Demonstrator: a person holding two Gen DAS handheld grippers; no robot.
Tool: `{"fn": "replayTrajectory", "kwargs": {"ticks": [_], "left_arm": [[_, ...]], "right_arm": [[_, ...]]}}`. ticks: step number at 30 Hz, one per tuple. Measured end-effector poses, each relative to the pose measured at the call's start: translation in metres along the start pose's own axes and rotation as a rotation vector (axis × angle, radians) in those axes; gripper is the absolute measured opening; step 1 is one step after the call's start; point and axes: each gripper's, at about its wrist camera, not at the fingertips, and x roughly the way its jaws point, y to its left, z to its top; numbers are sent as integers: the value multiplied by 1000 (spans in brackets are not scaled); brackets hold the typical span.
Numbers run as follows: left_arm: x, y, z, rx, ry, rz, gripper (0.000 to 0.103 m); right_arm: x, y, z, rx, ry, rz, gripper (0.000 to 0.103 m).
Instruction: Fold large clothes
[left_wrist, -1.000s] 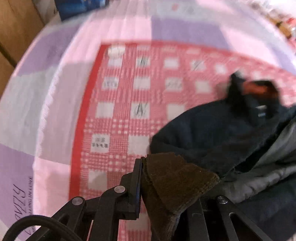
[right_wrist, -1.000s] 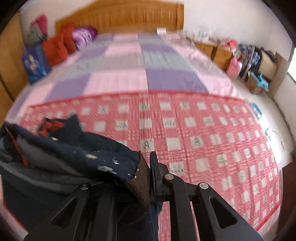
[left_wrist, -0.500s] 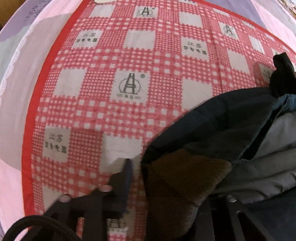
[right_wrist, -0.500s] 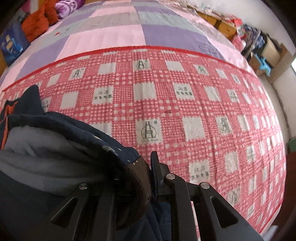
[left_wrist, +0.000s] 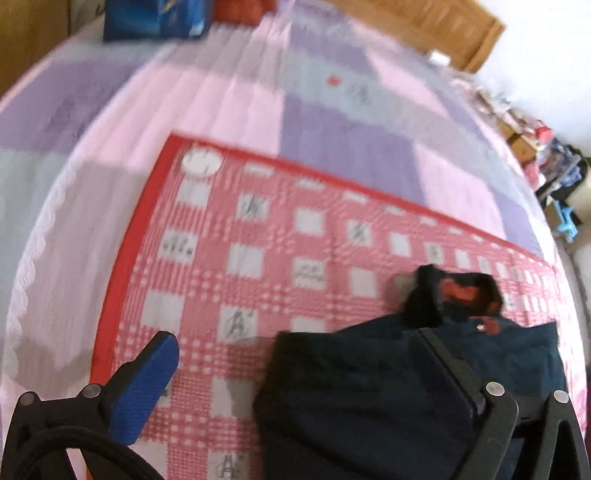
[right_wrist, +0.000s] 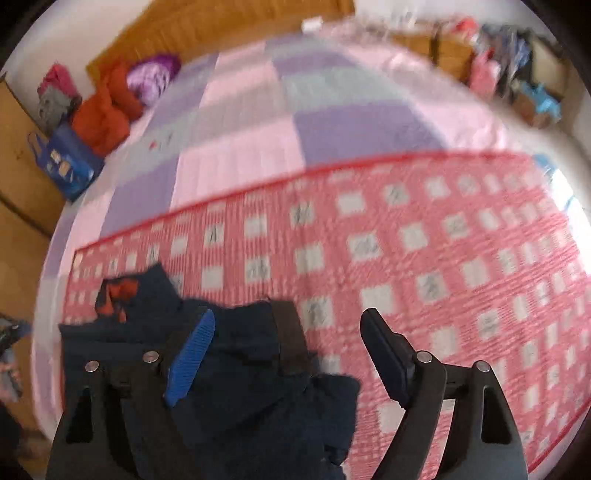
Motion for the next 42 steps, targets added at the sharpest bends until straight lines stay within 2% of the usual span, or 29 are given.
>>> {"fn": "replayTrajectory", "kwargs": {"ticks": [2, 5, 9, 11, 13, 17, 19, 22, 25, 28, 29, 31, 32, 34, 36, 39, 42], "left_arm": [[-13, -28, -18, 83, -24, 12, 102], [-24, -67, -72, 189, -14, -11, 102], [-25, -111, -150, 206, 44, -88, 102], [-21, -127, -188, 180, 69, -114, 102], [-15, -134, -223, 89, 93, -160, 102], [-5, -141, -265, -37, 121, -173, 102], [-5, -145, -277, -48, 126, -172, 102], [-9, -152, -290, -12, 122, -143, 102], [-12, -154, -294, 9, 111, -112, 102], [-13, -151, -297, -47, 98, -116, 102], [-13, -145, -298, -63, 95, -118, 102], [-13, -141, -299, -99, 89, -115, 102], [-14, -142, -300, -109, 88, -114, 102], [-12, -141, -299, -120, 86, -108, 102], [-12, -138, -301, -120, 87, -100, 102], [-10, -143, -300, -123, 84, -93, 102], [-13, -148, -294, -113, 64, -95, 102]], "right_arm": [[-16, 36, -16, -155, -45, 7, 84], [-14, 105, -58, -439, -34, -14, 84], [19, 187, -106, -731, 38, 55, 84], [39, 212, -109, -791, 58, 87, 84], [59, 232, -100, -809, 80, 122, 84], [98, 268, -81, -876, 145, 157, 84], [118, 280, -71, -913, 198, 169, 84], [139, 293, -68, -965, 265, 168, 84], [160, 290, -64, -945, 395, 197, 84], [170, 284, -69, -931, 493, 248, 83], [168, 282, -71, -936, 507, 283, 78], [161, 279, -75, -958, 489, 307, 44], [156, 277, -77, -973, 464, 298, 39], [148, 274, -81, -978, 419, 286, 19], [137, 276, -89, -1008, 341, 239, 11], [114, 286, -100, -1068, 175, 144, 9], [90, 283, -80, -1011, 3, 80, 7]]}}
